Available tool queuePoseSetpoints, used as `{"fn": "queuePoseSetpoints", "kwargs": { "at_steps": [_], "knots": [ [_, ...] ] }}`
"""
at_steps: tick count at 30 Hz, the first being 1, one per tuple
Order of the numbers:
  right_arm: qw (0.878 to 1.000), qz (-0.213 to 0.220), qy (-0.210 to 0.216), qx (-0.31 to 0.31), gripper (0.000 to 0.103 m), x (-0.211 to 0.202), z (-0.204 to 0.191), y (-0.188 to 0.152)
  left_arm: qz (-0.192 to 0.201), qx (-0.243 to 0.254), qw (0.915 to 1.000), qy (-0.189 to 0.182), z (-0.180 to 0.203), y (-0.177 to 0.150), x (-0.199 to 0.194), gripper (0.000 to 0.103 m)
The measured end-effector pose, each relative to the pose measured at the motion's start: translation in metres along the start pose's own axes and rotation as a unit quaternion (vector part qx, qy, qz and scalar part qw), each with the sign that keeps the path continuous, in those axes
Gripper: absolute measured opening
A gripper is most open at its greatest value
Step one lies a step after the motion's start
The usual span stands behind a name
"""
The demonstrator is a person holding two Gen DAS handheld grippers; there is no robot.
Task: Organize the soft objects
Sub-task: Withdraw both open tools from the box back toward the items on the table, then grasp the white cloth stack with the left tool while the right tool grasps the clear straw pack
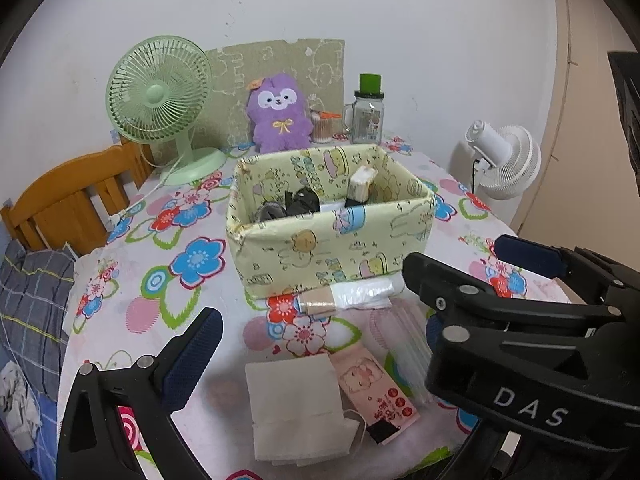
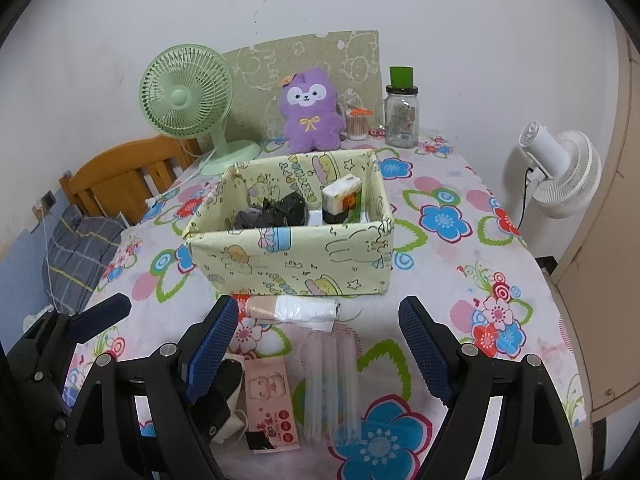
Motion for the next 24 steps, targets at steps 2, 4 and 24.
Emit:
{"fn": "queuePoseSetpoints", "kwargs": {
  "at_steps": [2, 4, 24],
  "knots": [
    [1.000, -0.002, 0.001, 0.000, 0.084, 0.002, 0.000, -0.004, -0.004, 0.001, 1.0000, 0.000, 0.001, -0.004, 0.003, 0.103],
    [1.000, -0.005, 0.002, 0.000, 0.084, 0.005, -0.001, -0.007, -0.009, -0.001, 1.0000, -0.001, 0.000, -0.009, 0.006, 0.103],
    [0.999, -0.042, 0.003, 0.008, 0.084, 0.044, 0.000, -0.044, -0.060, -0.025, 0.9979, 0.009, -0.019, -0.056, 0.044, 0.095]
  ]
}}
Point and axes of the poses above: each gripper's, at about its wrist camera, not at the fingertips, and x roughly the way its jaws point, z to its right, y to its top, the point moved 10 cm from there along x, roughly the way its jaws point, and after that the axes turned 1 degree about -y, right-handed, at the moved point
